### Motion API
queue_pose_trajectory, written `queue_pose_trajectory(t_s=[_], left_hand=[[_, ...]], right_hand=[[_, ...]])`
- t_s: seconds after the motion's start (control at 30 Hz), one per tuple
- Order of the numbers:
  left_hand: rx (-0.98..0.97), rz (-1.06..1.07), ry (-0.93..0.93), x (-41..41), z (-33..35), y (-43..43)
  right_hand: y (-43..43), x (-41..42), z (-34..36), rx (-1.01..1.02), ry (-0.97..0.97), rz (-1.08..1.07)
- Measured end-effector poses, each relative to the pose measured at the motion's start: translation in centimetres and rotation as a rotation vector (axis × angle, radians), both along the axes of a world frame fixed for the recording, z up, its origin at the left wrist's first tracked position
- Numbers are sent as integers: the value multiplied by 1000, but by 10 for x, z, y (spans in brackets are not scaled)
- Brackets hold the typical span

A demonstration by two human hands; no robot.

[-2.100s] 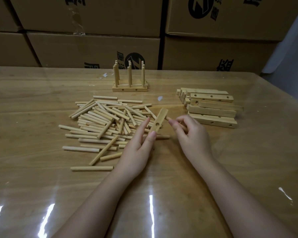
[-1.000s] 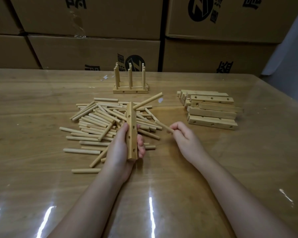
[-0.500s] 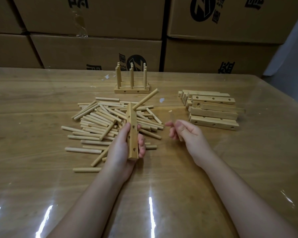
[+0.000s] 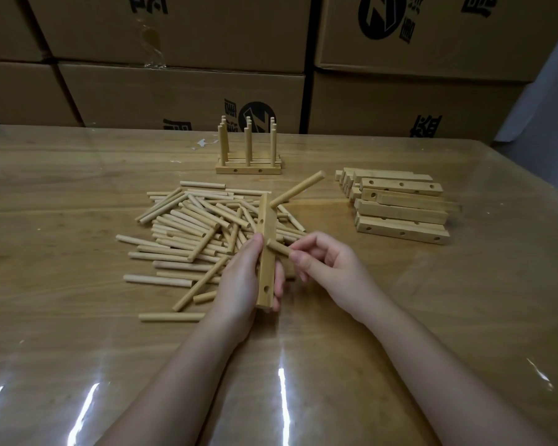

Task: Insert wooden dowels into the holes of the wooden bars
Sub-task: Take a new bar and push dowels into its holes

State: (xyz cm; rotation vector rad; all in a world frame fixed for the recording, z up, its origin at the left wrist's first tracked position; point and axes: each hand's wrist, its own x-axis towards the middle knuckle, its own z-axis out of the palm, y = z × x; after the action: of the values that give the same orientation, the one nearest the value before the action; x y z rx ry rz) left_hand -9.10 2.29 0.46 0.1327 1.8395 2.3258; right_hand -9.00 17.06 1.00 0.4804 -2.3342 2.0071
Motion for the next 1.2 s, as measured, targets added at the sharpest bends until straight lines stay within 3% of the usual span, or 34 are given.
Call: queue_pose_trajectory(t_s=[0.57,0.73,0.9,1.2], left_hand=[[-123,16,36,3,5,2],[-183,76,45,3,0,3],[-263,105,73,4,0,5],[-300,110,133,8,3,9]], right_hand=[[8,-3,-1,42,88,-56],[9,-1,2,166,134,-86],[9,0,5,470,389,-291],[5,3,9,624,641,-456]])
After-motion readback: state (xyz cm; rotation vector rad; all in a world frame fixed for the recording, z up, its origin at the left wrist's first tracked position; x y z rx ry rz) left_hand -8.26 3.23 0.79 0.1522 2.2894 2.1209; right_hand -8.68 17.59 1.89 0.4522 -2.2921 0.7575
